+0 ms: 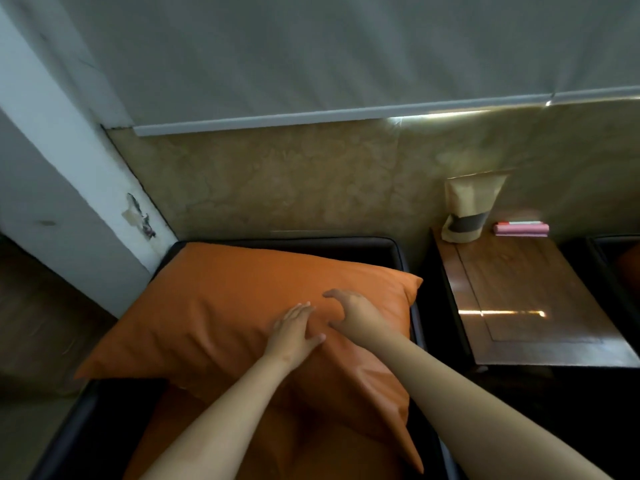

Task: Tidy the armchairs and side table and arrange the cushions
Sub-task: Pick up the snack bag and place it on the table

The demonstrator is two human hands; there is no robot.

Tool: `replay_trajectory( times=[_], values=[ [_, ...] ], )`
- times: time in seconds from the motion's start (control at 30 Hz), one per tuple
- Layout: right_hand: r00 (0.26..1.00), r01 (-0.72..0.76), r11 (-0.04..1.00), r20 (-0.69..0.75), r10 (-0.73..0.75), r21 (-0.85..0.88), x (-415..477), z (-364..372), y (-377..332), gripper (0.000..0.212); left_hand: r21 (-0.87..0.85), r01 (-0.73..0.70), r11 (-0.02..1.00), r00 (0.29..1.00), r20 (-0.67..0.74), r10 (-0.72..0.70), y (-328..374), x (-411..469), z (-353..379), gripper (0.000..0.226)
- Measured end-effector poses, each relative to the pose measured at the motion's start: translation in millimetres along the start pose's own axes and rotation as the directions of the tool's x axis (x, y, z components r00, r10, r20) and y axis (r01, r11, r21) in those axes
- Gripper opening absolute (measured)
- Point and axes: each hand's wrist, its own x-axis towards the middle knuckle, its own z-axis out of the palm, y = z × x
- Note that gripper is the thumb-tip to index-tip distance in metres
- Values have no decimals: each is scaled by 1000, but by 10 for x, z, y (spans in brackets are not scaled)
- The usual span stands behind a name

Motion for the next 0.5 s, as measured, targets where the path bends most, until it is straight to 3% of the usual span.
replay_trajectory(
  times=[0.13,0.3,0.5],
  values=[
    [998,-57,998,-7,57,23,-51,46,46,56,23,-39,999,999,33,38,-49,98,-5,61],
    [974,-187,979,-117,195,81,41,114,-69,56,32,-144,989,986,84,141,-191,319,-117,61],
    [946,-292,950,-114,304,108,241,476,-455,51,32,-242,970,967,94,238,-632,472,-378,56]
  ],
)
